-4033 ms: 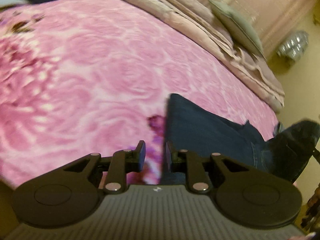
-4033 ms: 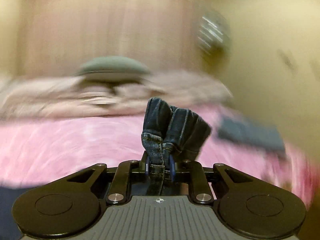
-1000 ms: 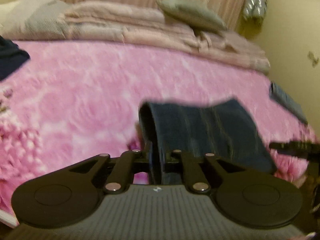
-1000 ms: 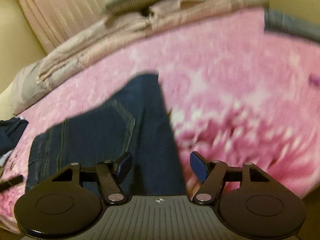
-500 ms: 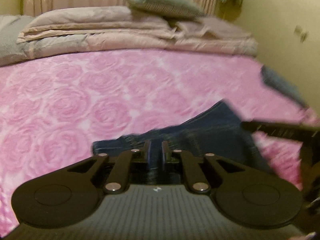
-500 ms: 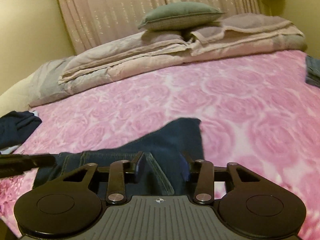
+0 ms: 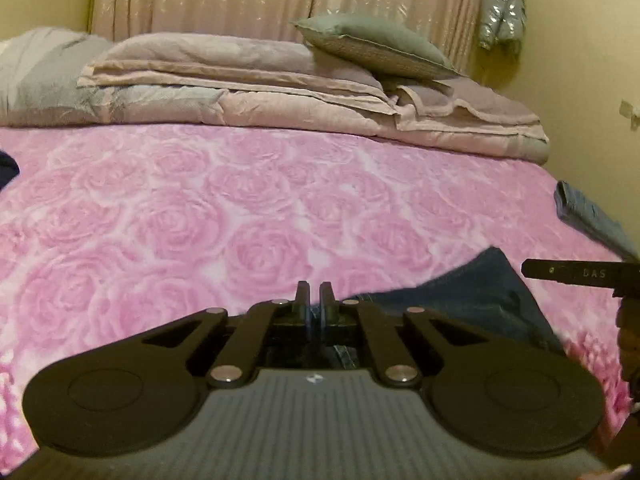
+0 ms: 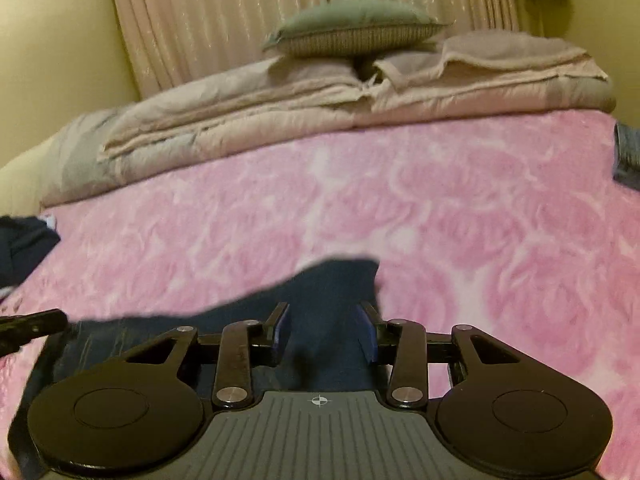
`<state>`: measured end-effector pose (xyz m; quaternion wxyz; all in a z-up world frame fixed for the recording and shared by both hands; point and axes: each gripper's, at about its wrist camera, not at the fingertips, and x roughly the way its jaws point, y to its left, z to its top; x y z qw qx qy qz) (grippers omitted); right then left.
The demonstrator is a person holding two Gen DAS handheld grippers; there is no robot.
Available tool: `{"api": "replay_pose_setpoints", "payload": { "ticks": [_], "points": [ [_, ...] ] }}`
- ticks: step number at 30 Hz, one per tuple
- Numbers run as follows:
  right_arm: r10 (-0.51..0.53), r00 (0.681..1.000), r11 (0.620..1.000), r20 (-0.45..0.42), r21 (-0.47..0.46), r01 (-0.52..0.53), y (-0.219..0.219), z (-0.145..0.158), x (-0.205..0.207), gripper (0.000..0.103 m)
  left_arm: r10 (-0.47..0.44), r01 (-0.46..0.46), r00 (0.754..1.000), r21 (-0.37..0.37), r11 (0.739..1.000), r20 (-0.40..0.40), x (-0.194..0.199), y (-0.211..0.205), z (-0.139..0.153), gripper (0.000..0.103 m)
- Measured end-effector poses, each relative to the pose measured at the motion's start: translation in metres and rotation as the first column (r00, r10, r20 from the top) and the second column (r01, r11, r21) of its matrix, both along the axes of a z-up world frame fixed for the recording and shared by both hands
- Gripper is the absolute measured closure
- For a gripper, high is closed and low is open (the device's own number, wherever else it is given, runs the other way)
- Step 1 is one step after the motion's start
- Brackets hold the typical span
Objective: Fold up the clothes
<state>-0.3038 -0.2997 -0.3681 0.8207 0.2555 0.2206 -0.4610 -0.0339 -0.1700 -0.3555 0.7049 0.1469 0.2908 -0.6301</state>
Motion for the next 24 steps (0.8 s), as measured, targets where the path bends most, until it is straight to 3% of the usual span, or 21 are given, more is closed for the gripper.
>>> {"api": "replay_pose_setpoints", "payload": {
  "ticks": [5, 7, 14, 18, 24],
  "points": [
    [0.026, 0.999, 0.999, -0.022, 0.035, -0.025, -0.037, -0.013, 0.015, 0.063, 0.01, -0.013, 0.998, 0.046, 0.999, 0.065, 0.0, -0.003, -0.033, 0.099],
    [0.01, 1.0, 0.998, -0.011, 0.056, -0.009, -0.039, -0.015, 0.009, 0.063, 0.02, -0.022, 0.997, 0.027, 0.999, 0.074, 0.0, 0.003, -0.041, 0.099],
    [-0.077, 0.996, 0.99, 0.044, 0.121, 0.071, -0.033, -0.018, -0.019, 0.063, 0.066, -0.066, 0.998, 0.016, 0.998, 0.021, 0.015, 0.024, -0.02, 0.101],
    [-0.062, 0.994, 0.995, 0.091, 0.079, 0.055, 0.021, 0.004, -0.051, 0.063, 0.024, -0.025, 0.998, -0.02, 0.999, -0.053, 0.008, 0.065, 0.007, 0.101],
    [-0.006, 0.998, 0.998, 0.067, 0.064, 0.002, 0.114, 0.009, -0.068, 0.063, -0.118, 0.118, 0.993, -0.014, 0.993, -0.002, -0.04, 0.118, 0.012, 0.101]
  ]
}}
